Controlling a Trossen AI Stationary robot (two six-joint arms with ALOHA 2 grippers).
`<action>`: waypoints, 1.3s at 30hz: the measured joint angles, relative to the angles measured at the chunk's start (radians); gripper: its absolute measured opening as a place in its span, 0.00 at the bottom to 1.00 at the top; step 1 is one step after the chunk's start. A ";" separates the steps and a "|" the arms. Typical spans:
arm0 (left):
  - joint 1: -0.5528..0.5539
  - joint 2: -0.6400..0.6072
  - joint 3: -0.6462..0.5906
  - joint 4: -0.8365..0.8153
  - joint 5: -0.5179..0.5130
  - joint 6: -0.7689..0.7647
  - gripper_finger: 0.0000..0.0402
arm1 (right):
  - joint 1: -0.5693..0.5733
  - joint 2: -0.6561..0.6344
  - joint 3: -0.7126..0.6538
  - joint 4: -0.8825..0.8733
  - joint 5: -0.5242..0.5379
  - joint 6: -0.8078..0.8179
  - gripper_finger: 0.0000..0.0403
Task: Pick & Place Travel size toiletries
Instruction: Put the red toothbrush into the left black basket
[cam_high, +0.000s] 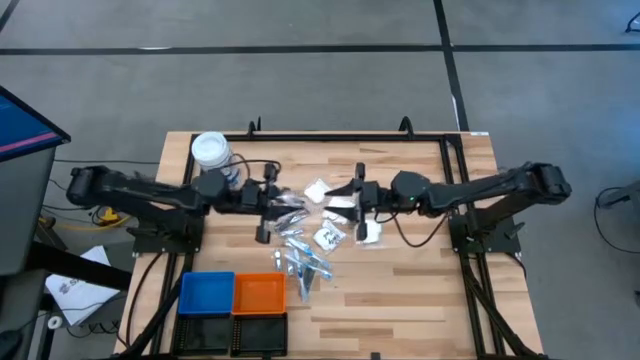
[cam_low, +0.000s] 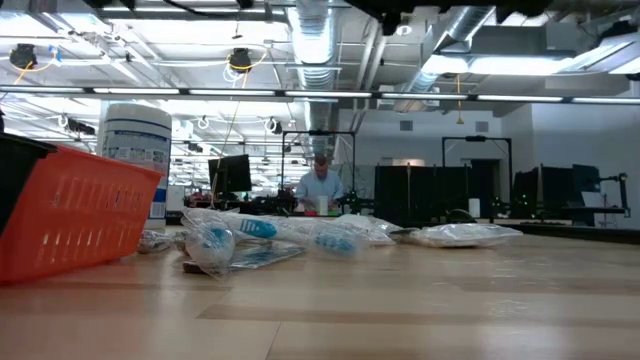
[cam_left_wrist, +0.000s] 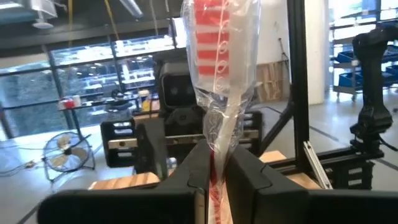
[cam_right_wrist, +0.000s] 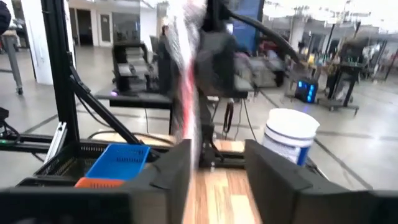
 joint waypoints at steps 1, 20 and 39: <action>-0.024 -0.034 0.010 -0.072 -0.056 0.013 0.04 | -0.002 -0.024 0.012 -0.043 0.000 -0.002 0.44; -0.496 0.311 0.743 -1.681 -0.162 -1.095 0.04 | -0.142 -0.276 0.031 -0.390 0.005 -0.049 0.59; -0.652 0.582 0.793 -1.935 0.501 -1.420 0.04 | -0.156 -0.201 0.030 -0.427 0.003 -0.020 0.59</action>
